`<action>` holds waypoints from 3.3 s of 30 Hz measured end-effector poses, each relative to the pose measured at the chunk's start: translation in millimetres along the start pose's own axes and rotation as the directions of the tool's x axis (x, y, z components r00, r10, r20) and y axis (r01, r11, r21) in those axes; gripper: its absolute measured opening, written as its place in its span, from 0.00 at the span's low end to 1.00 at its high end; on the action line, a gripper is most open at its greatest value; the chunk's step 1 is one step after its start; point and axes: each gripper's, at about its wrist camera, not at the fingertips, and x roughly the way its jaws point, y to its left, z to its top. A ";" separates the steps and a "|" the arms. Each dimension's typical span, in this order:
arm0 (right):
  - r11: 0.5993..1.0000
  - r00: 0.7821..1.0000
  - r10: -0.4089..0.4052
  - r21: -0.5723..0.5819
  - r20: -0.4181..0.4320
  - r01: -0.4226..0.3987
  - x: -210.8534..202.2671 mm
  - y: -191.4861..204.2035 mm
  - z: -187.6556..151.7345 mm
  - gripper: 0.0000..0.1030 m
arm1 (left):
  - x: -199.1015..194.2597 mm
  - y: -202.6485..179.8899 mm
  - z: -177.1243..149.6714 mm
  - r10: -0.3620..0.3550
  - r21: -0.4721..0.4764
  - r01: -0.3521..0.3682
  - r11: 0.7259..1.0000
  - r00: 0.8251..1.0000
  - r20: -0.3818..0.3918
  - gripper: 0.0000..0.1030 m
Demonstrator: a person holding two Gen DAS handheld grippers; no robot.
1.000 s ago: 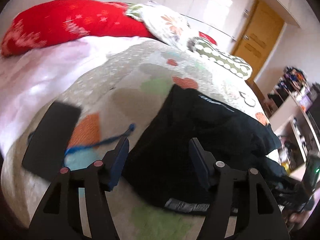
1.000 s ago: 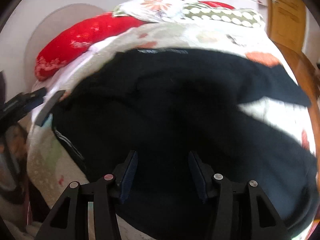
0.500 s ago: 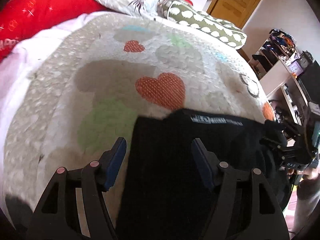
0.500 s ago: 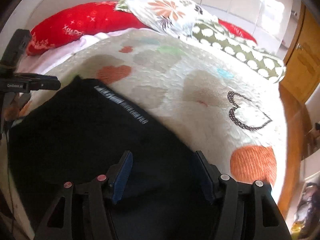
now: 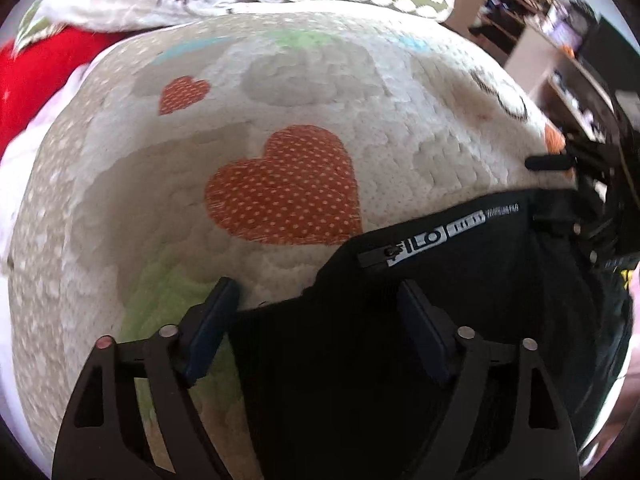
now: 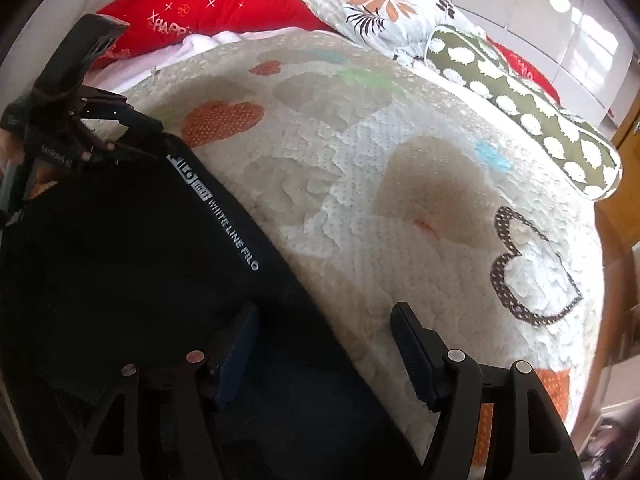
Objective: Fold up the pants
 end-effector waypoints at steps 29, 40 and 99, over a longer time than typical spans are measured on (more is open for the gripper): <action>0.989 0.953 0.147 -0.031 0.266 -0.144 -194.1 186.2 -116.4 0.06 | -184.8 -60.9 -171.7 0.002 -0.143 0.066 0.987 0.903 0.429 0.12; 0.969 0.958 0.173 0.132 0.228 -0.206 -141.3 221.0 -158.9 0.13 | -180.6 -26.8 -258.9 0.036 -0.383 0.113 0.917 0.931 0.362 0.68; 0.917 0.983 -0.004 0.392 0.181 -0.068 -64.2 91.2 -54.7 0.23 | -160.5 -29.8 -249.4 0.161 -0.425 -0.024 0.905 0.944 0.288 0.35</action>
